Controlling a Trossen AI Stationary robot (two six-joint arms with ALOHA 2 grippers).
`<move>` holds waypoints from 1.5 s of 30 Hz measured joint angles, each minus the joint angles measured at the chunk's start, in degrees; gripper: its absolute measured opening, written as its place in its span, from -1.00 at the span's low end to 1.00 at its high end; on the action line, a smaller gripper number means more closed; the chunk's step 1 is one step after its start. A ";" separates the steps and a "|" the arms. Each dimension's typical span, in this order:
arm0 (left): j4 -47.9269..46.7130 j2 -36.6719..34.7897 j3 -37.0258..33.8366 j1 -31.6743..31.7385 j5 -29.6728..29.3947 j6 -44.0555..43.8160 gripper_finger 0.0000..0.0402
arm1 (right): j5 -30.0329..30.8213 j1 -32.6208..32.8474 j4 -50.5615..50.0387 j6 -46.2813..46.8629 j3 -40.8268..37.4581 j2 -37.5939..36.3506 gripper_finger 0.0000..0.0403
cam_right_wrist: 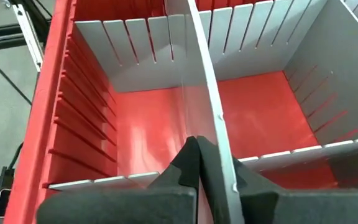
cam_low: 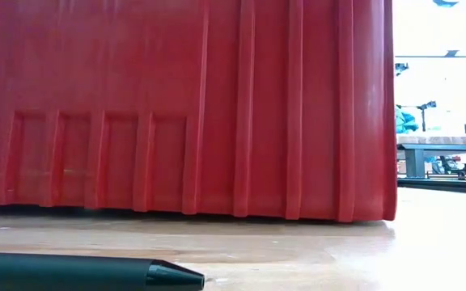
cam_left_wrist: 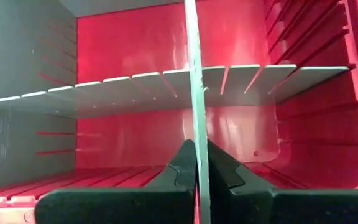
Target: Sort Items/Unsort Items
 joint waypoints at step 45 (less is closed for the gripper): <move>-3.63 4.61 0.94 2.73 1.09 -1.95 -0.14 | 4.47 1.49 -3.77 5.77 1.44 4.27 -0.62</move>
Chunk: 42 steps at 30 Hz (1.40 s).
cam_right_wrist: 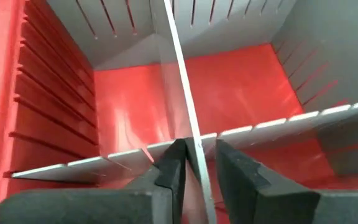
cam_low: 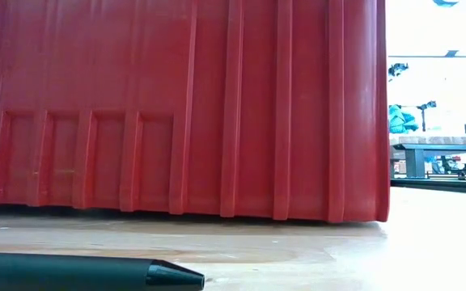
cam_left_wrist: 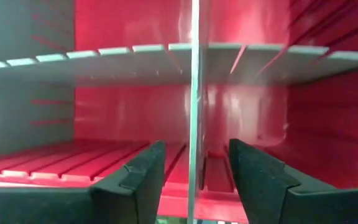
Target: Sort Items/Unsort Items
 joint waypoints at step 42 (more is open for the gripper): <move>-0.16 24.16 12.23 -19.38 18.26 -8.04 -1.00 | -1.05 11.67 -28.93 5.92 19.00 0.02 -1.00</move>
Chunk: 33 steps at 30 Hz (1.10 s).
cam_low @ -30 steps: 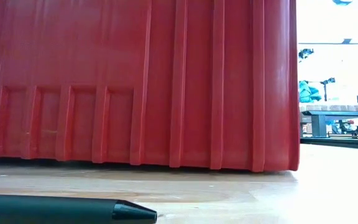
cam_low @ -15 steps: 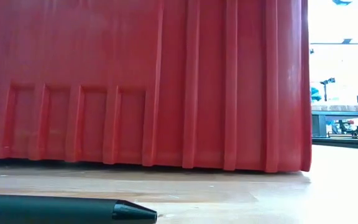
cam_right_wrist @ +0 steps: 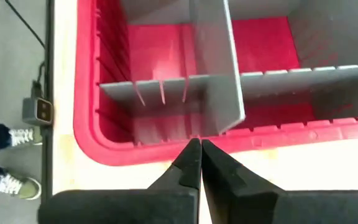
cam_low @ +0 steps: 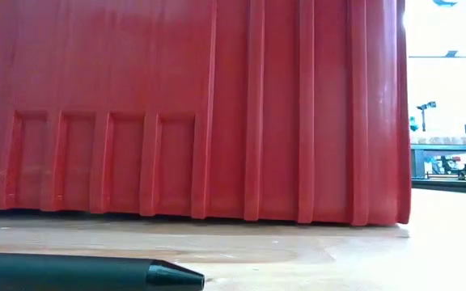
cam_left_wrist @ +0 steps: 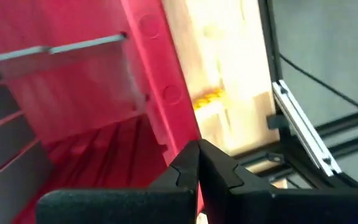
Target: Sort Items/Unsort Items
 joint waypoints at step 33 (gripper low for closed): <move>0.05 -2.47 22.33 10.47 -26.65 15.90 -1.00 | -9.87 -10.53 40.27 -23.59 -0.02 8.46 -1.00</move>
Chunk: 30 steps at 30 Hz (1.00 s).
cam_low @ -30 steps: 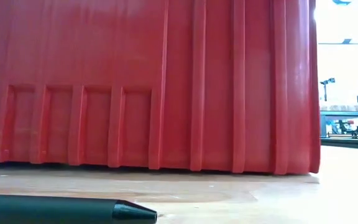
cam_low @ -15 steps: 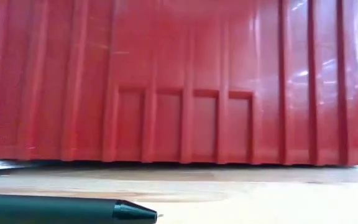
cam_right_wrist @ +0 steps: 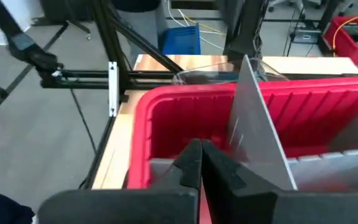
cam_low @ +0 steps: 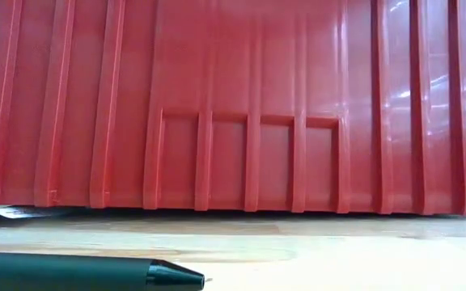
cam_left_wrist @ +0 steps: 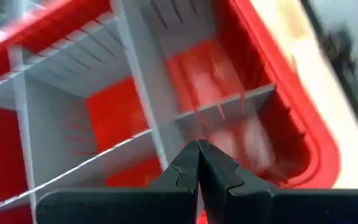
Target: Sort Items/Unsort Items
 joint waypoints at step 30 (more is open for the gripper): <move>3.14 -6.14 -39.10 -4.40 25.86 -37.08 -1.00 | -6.73 -3.38 4.91 -4.50 -0.07 11.83 -1.00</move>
